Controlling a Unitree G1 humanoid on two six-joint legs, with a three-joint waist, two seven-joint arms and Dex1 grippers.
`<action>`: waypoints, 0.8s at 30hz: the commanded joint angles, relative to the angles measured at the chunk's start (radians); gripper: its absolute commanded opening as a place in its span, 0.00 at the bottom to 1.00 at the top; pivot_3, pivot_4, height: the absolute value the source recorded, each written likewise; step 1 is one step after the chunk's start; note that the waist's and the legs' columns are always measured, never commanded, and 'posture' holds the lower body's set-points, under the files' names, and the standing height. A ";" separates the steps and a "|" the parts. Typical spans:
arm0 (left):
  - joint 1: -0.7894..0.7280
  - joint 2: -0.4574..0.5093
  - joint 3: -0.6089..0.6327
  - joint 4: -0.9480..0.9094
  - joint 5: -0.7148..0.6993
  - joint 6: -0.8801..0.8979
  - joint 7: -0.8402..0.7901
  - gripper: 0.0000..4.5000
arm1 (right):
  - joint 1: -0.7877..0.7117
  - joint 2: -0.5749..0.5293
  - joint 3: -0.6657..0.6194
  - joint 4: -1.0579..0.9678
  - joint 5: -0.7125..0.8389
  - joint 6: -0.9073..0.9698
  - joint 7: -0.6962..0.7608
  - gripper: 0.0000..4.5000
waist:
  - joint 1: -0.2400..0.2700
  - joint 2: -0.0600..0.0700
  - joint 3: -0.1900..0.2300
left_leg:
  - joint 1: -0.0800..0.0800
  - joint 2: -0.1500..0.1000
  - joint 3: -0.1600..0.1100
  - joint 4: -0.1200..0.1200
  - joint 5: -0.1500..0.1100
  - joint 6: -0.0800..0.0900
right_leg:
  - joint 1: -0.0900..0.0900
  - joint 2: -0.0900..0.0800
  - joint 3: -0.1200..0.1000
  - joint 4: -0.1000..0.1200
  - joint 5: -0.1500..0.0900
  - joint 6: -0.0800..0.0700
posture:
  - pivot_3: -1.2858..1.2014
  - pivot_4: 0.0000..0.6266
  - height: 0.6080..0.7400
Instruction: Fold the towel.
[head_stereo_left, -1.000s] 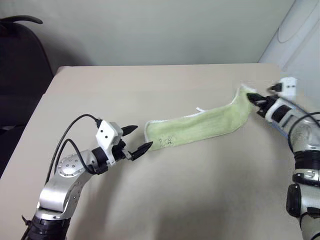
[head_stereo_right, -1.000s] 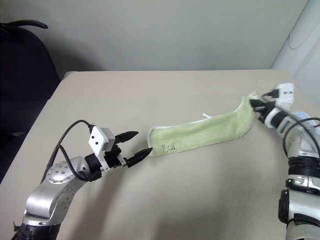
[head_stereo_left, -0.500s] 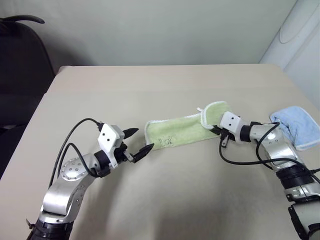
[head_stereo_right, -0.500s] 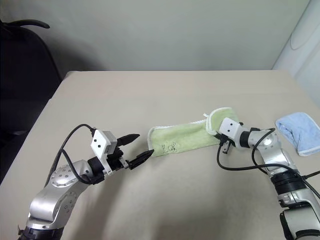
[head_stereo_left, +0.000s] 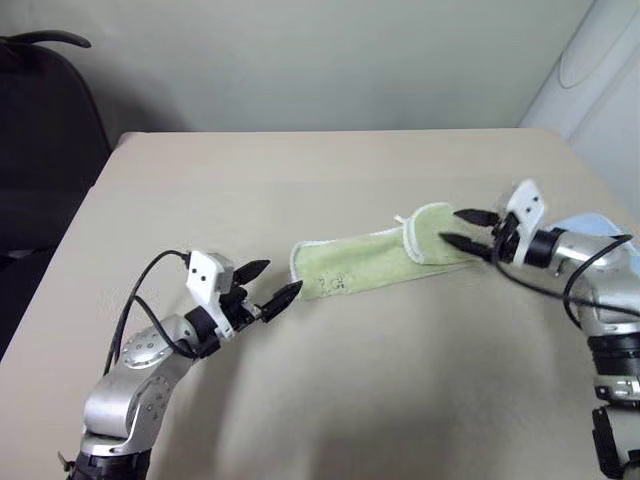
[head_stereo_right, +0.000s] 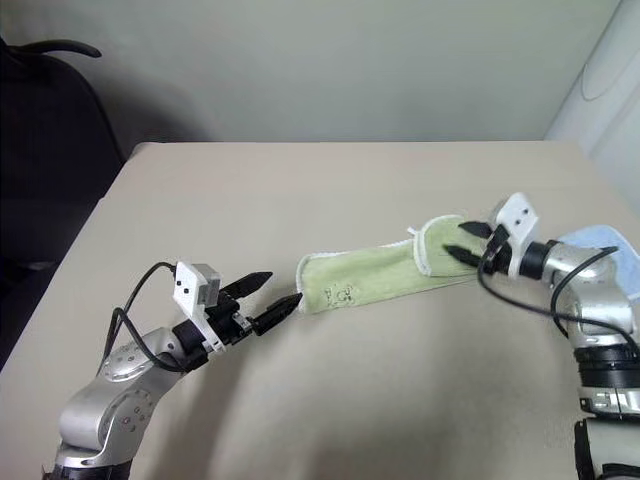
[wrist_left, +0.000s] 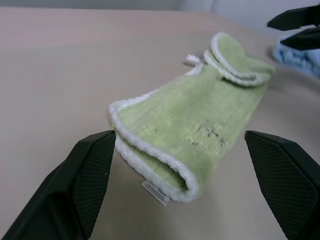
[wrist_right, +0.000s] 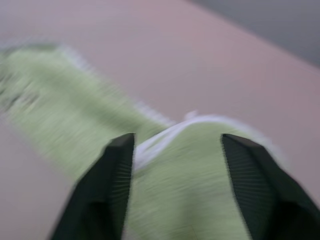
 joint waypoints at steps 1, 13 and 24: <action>0.000 -0.020 0.034 -0.039 -0.079 0.059 0.039 1.00 | -0.041 0.048 0.015 0.097 -0.037 -0.031 -0.052 0.35 | 0.001 0.000 0.000 | 0.000 0.000 0.000 0.000 0.000 0.000 | 0.000 0.000 0.000 0.000 0.000 0.000 | 0.52 0.24 1.00; 0.055 -0.081 0.130 -0.055 -0.386 0.259 0.207 1.00 | -0.148 0.229 0.073 0.599 -0.168 -0.307 -0.131 0.01 | 0.002 -0.001 -0.001 | 0.002 0.000 0.000 -0.001 0.000 0.000 | 0.001 0.000 0.000 0.001 0.000 0.000 | 0.52 0.24 1.00; 0.037 -0.126 0.099 0.039 -0.642 0.439 0.541 1.00 | -0.148 0.264 0.014 0.477 -0.121 -0.330 -0.150 0.01 | 0.006 0.001 -0.001 | 0.003 0.000 0.000 -0.001 0.000 -0.001 | 0.002 0.000 -0.001 0.001 0.000 0.000 | 0.52 0.24 1.00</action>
